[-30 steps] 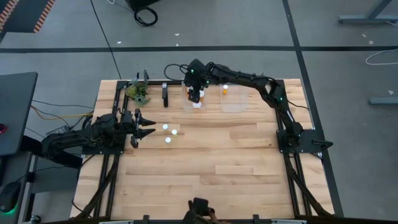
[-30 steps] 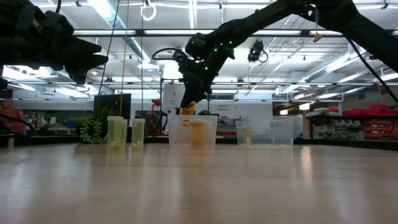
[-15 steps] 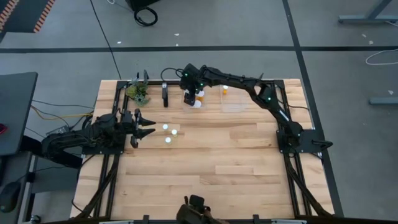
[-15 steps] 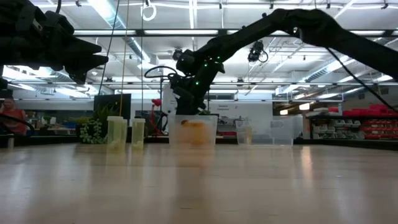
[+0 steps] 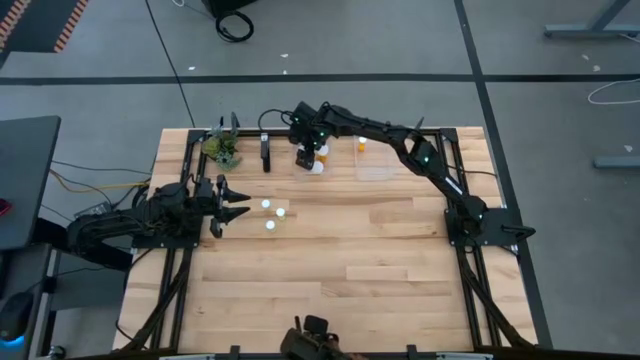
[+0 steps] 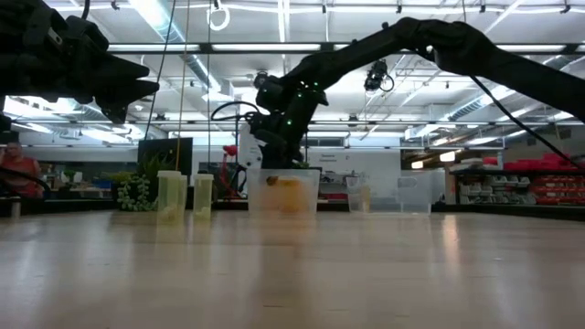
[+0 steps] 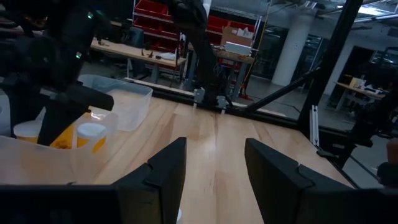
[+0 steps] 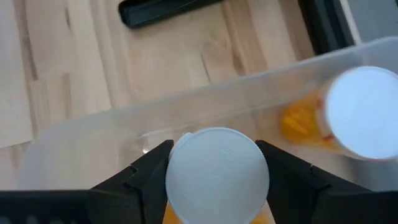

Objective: Pick and place medicine bottles into bin by pill shape (circle, oval)
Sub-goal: Put the large orange pill bottle into the left transparent bin, then put the small yellow pill bottle into the right transparent bin

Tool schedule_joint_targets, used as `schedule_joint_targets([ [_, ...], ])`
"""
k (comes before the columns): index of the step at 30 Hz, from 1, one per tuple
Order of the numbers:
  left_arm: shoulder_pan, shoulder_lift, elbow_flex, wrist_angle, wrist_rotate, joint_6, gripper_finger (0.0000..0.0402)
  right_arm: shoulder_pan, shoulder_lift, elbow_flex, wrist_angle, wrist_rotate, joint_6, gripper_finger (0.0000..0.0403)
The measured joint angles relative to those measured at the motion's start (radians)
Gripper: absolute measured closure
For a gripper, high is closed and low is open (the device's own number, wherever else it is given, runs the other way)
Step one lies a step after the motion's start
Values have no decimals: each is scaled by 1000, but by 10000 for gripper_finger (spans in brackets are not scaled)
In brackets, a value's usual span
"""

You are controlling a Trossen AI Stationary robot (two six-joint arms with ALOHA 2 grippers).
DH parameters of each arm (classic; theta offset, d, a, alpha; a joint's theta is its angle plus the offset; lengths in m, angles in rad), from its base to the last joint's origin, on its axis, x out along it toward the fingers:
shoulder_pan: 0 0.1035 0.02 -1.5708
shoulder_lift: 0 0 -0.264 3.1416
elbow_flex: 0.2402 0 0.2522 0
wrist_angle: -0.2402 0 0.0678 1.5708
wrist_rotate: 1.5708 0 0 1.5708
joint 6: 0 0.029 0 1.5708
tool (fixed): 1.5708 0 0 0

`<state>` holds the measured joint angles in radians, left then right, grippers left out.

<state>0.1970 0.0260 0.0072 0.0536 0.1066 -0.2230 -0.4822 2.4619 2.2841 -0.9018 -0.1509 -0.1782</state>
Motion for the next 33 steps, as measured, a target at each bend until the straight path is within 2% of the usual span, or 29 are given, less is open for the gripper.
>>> schedule_joint_targets([
  [6, 0, 0, 0, 0, 0, 0, 230, 15, 0, 0, -19, 0, -28, 177],
  [17, 0, 0, 0, 0, 0, 0, 230, 23, 0, -1, -23, 20, -34, 137],
  [33, 0, 0, 0, 1, 0, 0, 230, 36, -12, 39, -47, 57, -34, 134],
])
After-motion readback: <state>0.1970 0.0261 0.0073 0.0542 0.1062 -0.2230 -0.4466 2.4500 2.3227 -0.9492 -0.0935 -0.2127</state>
